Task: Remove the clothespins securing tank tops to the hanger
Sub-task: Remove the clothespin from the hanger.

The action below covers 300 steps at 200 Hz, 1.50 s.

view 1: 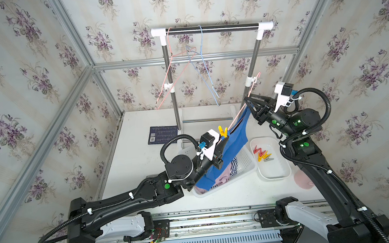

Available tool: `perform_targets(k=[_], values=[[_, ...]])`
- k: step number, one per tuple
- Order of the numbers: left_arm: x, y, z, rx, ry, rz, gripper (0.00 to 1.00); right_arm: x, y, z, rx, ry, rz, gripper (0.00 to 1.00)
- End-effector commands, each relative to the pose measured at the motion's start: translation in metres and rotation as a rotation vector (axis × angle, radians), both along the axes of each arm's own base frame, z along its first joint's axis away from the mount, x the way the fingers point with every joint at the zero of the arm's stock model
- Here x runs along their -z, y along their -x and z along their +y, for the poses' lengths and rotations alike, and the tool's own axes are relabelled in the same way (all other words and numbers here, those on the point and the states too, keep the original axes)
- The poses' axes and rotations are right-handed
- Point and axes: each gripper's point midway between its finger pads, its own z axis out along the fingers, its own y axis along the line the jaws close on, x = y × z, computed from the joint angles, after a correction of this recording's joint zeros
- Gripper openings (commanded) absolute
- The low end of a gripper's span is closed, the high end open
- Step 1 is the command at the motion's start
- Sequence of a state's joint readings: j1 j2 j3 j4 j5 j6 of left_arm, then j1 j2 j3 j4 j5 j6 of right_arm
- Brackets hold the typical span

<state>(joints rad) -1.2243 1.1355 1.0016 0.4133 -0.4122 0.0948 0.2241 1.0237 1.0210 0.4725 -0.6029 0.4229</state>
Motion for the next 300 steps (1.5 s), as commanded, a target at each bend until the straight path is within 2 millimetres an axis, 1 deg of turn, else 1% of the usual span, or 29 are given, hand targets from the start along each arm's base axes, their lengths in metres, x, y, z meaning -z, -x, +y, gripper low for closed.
perform_targets(k=[1, 6, 23, 47, 49, 56, 60, 74, 81, 85, 90, 94, 114, 124, 143, 158, 182, 202, 223, 235, 255, 269, 284, 300], values=[[-0.011, 0.005, -0.001, 0.036, 0.052, -0.01, 0.0, -0.005, 0.009, 0.006, -0.055, 0.007, -0.038, 0.22], [-0.01, 0.005, -0.002, 0.036, 0.049, -0.005, 0.0, -0.005, 0.01, 0.007, -0.058, 0.006, -0.037, 0.19], [-0.009, 0.004, -0.001, 0.033, 0.051, 0.006, 0.0, -0.004, 0.011, 0.007, -0.068, 0.007, -0.033, 0.0], [-0.008, 0.002, 0.0, 0.018, 0.046, 0.016, 0.0, -0.001, 0.015, 0.007, -0.069, 0.013, -0.042, 0.0], [-0.007, 0.002, 0.0, 0.018, 0.041, 0.018, 0.01, -0.001, 0.015, 0.007, -0.068, 0.014, -0.043, 0.0], [-0.005, 0.002, 0.0, 0.019, 0.027, 0.029, 0.1, 0.001, 0.014, 0.007, -0.061, 0.022, -0.039, 0.0], [-0.006, 0.002, 0.001, 0.02, 0.022, 0.035, 0.18, 0.002, 0.014, 0.007, -0.058, 0.028, -0.038, 0.0], [-0.006, 0.006, 0.005, 0.041, 0.015, 0.04, 0.58, 0.006, 0.014, 0.005, -0.038, 0.042, -0.041, 0.0], [-0.004, 0.01, 0.006, 0.064, 0.014, 0.036, 0.75, 0.009, 0.013, 0.004, -0.024, 0.048, -0.037, 0.0], [-0.005, 0.011, 0.008, 0.075, 0.015, 0.032, 0.83, 0.01, 0.013, 0.003, -0.019, 0.051, -0.037, 0.0], [-0.005, 0.013, 0.009, 0.086, 0.016, 0.029, 0.89, 0.012, 0.012, 0.003, -0.013, 0.054, -0.034, 0.0], [-0.004, 0.014, 0.01, 0.094, 0.013, 0.03, 0.92, 0.012, 0.012, 0.002, -0.011, 0.055, -0.035, 0.0], [-0.006, 0.011, 0.017, 0.107, 0.017, 0.058, 0.98, 0.015, 0.012, 0.0, 0.003, 0.051, -0.032, 0.0], [-0.008, 0.011, 0.016, 0.147, 0.023, 0.08, 0.99, 0.016, 0.01, -0.001, 0.01, 0.046, -0.03, 0.0], [-0.016, 0.02, 0.009, 0.242, 0.022, 0.105, 0.99, 0.016, 0.004, -0.003, 0.036, 0.036, -0.026, 0.0], [-0.018, 0.019, 0.004, 0.247, -0.009, 0.142, 0.99, 0.015, 0.0, -0.006, 0.063, 0.027, -0.03, 0.0], [-0.016, 0.008, -0.003, 0.21, -0.047, 0.232, 0.99, 0.012, -0.004, -0.013, 0.123, 0.026, -0.054, 0.0], [-0.015, 0.01, -0.012, 0.24, -0.077, 0.288, 0.99, 0.01, -0.008, -0.016, 0.182, 0.047, -0.073, 0.0], [-0.015, -0.008, 0.001, 0.106, -0.08, 0.35, 0.98, 0.008, -0.01, -0.018, 0.218, 0.07, -0.095, 0.0], [-0.014, -0.014, 0.005, 0.06, -0.108, 0.387, 0.98, 0.007, -0.01, -0.019, 0.234, 0.074, -0.108, 0.0], [-0.008, -0.021, 0.006, 0.019, -0.153, 0.446, 0.97, 0.007, -0.011, -0.021, 0.249, 0.078, -0.119, 0.0], [-0.002, -0.027, 0.005, 0.006, -0.153, 0.482, 0.96, 0.008, -0.012, -0.02, 0.249, 0.081, -0.119, 0.0], [0.007, -0.036, 0.006, -0.019, -0.163, 0.519, 0.93, 0.01, -0.014, -0.021, 0.253, 0.08, -0.118, 0.0], [0.013, -0.041, 0.005, -0.016, -0.166, 0.541, 0.88, 0.009, -0.014, -0.021, 0.257, 0.081, -0.119, 0.0]])
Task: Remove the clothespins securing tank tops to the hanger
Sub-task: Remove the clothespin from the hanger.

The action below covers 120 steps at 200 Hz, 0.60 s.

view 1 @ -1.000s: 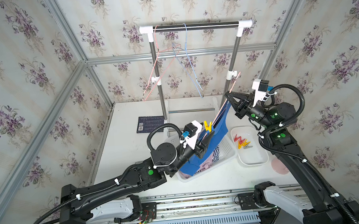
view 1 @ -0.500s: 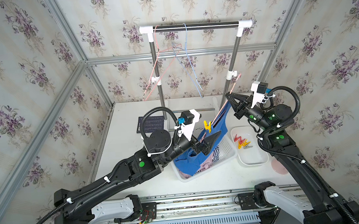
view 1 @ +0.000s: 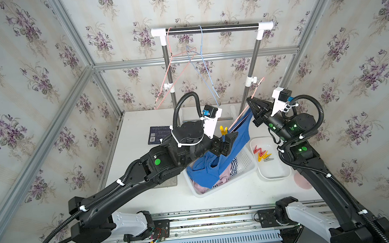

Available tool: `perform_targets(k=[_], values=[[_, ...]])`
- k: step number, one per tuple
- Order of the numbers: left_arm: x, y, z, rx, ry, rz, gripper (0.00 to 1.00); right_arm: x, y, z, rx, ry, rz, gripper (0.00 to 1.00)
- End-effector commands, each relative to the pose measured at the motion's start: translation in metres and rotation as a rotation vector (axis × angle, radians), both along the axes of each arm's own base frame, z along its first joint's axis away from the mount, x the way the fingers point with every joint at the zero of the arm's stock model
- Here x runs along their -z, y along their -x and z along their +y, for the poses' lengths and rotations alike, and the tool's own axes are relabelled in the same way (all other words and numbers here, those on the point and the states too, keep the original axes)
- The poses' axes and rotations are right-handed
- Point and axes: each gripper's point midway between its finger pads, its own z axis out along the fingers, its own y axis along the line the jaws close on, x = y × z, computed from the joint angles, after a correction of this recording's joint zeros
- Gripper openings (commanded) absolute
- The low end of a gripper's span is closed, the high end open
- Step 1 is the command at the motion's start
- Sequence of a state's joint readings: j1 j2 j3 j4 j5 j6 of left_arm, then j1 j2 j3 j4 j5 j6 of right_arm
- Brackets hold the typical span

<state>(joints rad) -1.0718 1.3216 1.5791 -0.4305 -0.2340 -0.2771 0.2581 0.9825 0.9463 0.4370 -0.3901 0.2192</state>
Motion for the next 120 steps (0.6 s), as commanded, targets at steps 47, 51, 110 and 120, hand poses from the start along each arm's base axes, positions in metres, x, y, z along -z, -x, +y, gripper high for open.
perform_targets(k=[47, 51, 110, 120], values=[[0.02, -0.012, -0.005, -0.013, -0.021, 0.094, 0.62, -0.01, -0.001, -0.003, 0.03, 0.008, -0.059, 0.0], [0.019, -0.011, -0.006, -0.007, -0.021, 0.093, 0.6, -0.009, -0.001, -0.003, 0.031, 0.008, -0.055, 0.0], [0.022, -0.017, -0.012, -0.004, -0.029, 0.098, 0.02, -0.003, -0.008, -0.007, 0.068, 0.023, -0.034, 0.0], [0.023, -0.017, -0.01, -0.01, -0.028, 0.1, 0.0, -0.002, -0.009, -0.007, 0.07, 0.027, -0.031, 0.0]])
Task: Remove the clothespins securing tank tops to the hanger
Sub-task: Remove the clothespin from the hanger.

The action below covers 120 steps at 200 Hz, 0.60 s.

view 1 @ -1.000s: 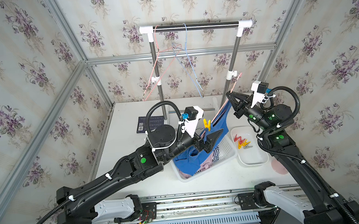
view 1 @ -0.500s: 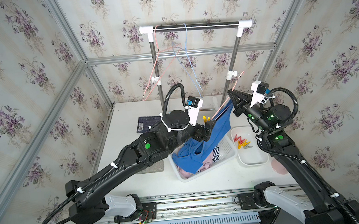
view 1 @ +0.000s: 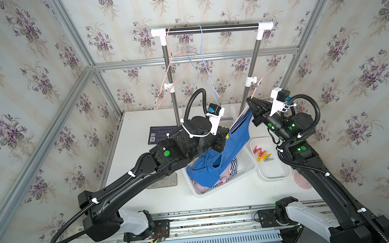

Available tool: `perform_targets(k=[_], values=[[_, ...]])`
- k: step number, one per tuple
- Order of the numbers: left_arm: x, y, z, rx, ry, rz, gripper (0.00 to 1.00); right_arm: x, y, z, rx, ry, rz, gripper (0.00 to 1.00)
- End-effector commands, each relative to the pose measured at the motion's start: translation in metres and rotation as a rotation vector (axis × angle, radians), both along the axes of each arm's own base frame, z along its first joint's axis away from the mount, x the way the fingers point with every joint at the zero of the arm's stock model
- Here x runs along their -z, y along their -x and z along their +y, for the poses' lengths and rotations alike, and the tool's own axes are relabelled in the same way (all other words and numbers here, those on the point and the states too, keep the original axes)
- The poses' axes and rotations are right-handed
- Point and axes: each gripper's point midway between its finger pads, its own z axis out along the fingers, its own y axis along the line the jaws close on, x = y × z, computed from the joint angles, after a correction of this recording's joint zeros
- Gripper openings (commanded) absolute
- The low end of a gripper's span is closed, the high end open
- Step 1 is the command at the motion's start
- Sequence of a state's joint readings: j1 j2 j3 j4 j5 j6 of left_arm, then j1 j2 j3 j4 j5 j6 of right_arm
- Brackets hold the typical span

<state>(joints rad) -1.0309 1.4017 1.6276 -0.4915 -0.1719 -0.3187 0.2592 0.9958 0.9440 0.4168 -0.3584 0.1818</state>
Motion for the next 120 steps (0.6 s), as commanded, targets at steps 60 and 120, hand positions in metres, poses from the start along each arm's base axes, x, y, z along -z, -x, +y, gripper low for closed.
perform_targets(k=[60, 120], values=[[-0.012, -0.005, 0.014, -0.045, 0.004, -0.05, 0.0, 0.013, -0.004, 0.011, 0.008, 0.016, 0.016, 0.0], [-0.033, -0.01, 0.074, -0.228, -0.042, -0.209, 0.0, 0.07, -0.017, 0.054, 0.058, 0.166, 0.171, 0.0]])
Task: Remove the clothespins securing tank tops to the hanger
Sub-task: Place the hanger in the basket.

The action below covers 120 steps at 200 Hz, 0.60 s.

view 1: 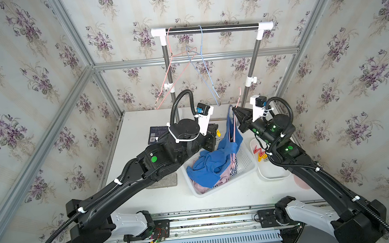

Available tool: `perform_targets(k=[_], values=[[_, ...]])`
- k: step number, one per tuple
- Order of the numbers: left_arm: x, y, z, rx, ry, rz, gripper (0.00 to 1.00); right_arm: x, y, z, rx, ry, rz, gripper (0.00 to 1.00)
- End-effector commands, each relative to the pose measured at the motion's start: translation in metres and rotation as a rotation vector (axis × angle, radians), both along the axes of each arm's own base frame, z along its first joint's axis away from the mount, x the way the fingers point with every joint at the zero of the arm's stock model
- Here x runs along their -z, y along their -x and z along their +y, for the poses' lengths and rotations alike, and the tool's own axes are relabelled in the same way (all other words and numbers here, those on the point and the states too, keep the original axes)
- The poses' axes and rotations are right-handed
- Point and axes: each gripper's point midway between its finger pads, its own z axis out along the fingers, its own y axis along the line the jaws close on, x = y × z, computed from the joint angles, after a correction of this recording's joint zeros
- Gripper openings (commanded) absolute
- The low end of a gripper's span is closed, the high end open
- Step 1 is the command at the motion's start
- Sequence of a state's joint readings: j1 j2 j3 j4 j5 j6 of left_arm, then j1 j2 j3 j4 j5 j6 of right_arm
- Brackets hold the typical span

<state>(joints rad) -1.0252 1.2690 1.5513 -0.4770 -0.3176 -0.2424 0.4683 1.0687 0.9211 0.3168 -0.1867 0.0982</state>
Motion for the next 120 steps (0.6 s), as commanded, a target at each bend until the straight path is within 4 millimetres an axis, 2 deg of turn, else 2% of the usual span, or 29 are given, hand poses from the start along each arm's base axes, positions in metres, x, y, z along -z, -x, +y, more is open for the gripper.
perform_targets(k=[1, 20, 22, 30, 48, 67, 95, 120], values=[[-0.011, -0.008, 0.026, -0.111, -0.026, -0.083, 0.0, 0.013, -0.01, -0.001, 0.08, 0.067, 0.028, 0.0], [-0.008, -0.008, 0.041, -0.152, -0.047, -0.103, 0.0, 0.03, -0.016, 0.005, 0.1, 0.107, 0.091, 0.0], [-0.009, -0.007, 0.043, -0.156, -0.046, -0.105, 0.0, 0.033, -0.011, 0.016, 0.074, 0.113, 0.095, 0.0], [-0.008, -0.006, 0.047, -0.164, -0.05, -0.108, 0.0, 0.04, -0.009, 0.022, 0.075, 0.132, 0.108, 0.0], [-0.005, -0.004, 0.052, -0.17, -0.053, -0.108, 0.0, 0.054, -0.007, 0.026, 0.072, 0.147, 0.139, 0.0], [0.001, -0.003, 0.056, -0.176, -0.053, -0.099, 0.0, 0.065, 0.005, 0.028, 0.031, 0.106, 0.142, 0.0], [0.012, -0.005, 0.055, -0.182, -0.068, -0.083, 0.0, 0.076, 0.03, 0.032, -0.073, -0.019, 0.114, 0.0], [0.021, -0.006, 0.044, -0.157, -0.078, -0.06, 0.0, 0.085, 0.033, 0.026, -0.085, -0.114, 0.13, 0.0]])
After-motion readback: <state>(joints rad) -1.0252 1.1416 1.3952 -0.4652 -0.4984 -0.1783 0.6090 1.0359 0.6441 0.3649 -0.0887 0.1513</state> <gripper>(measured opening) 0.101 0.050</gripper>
